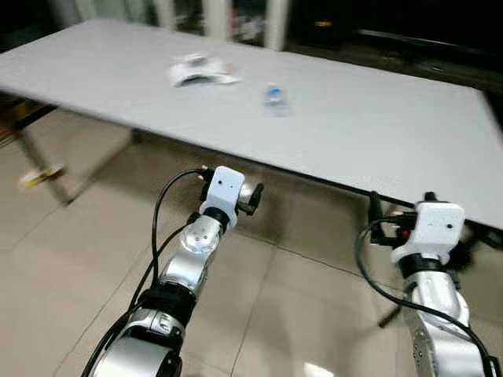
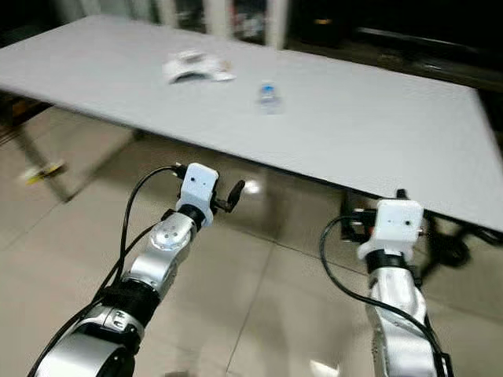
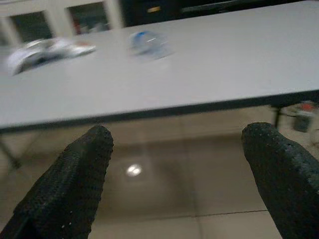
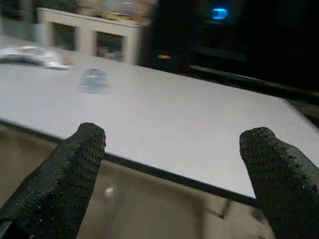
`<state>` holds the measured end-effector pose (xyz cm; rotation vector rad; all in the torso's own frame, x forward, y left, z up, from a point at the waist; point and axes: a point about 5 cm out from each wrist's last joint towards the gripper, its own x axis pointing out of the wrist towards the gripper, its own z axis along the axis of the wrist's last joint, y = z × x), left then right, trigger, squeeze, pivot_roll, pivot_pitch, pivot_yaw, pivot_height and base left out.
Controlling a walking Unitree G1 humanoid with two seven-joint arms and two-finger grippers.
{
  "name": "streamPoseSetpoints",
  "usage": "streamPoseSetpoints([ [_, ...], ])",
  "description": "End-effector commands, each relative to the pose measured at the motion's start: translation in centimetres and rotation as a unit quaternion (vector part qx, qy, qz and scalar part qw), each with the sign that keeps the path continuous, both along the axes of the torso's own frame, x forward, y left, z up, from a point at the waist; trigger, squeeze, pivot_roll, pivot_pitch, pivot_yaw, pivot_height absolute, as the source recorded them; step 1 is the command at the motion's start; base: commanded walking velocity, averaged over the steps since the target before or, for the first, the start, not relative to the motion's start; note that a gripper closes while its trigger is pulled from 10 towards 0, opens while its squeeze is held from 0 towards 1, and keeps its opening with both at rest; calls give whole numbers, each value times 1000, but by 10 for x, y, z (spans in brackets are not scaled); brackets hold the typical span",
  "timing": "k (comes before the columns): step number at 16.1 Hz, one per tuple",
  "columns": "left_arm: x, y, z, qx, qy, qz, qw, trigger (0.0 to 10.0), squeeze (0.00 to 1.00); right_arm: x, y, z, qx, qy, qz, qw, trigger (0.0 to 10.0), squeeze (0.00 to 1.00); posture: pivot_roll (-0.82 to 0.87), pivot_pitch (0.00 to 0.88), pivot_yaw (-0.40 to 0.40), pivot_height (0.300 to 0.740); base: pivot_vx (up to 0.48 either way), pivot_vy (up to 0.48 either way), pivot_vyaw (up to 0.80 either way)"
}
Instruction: Picking trash to rubbish bin
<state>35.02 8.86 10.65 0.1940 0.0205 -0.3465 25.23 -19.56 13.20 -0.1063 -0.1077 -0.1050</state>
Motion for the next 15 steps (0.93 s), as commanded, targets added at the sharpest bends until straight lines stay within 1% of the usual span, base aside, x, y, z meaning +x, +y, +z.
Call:
streamPoseSetpoints([
  [1,2,1,3,-2,-1,6,1000,10000,0,1,2,4,-8,-9,7,1000,10000,0,129,27,-30,740,0,0,763],
  [5,3,0,5,-10,-3,9,1000,10000,0,2,2,5,-9,-11,7,1000,10000,0,130,22,-31,740,0,0,734],
  [9,3,-1,7,-13,-7,-2,1000,10000,0,4,1,7,-12,-13,7,1000,10000,0,131,25,-38,740,0,0,683],
  [10,3,0,8,-15,-8,-1,1000,10000,0,4,1,8,-6,-19,6,1000,10000,0,131,25,-38,740,0,0,0],
  [11,3,0,10,-22,-8,0,1000,10000,0,4,0,10,-6,-21,6,1000,10000,0,132,29,-40,740,319,0,0],
  [15,3,1,11,-25,-10,-2,1000,10000,0,6,-3,15,-15,-29,4,999,10000,0,132,29,-40,740,444,0,0],
])
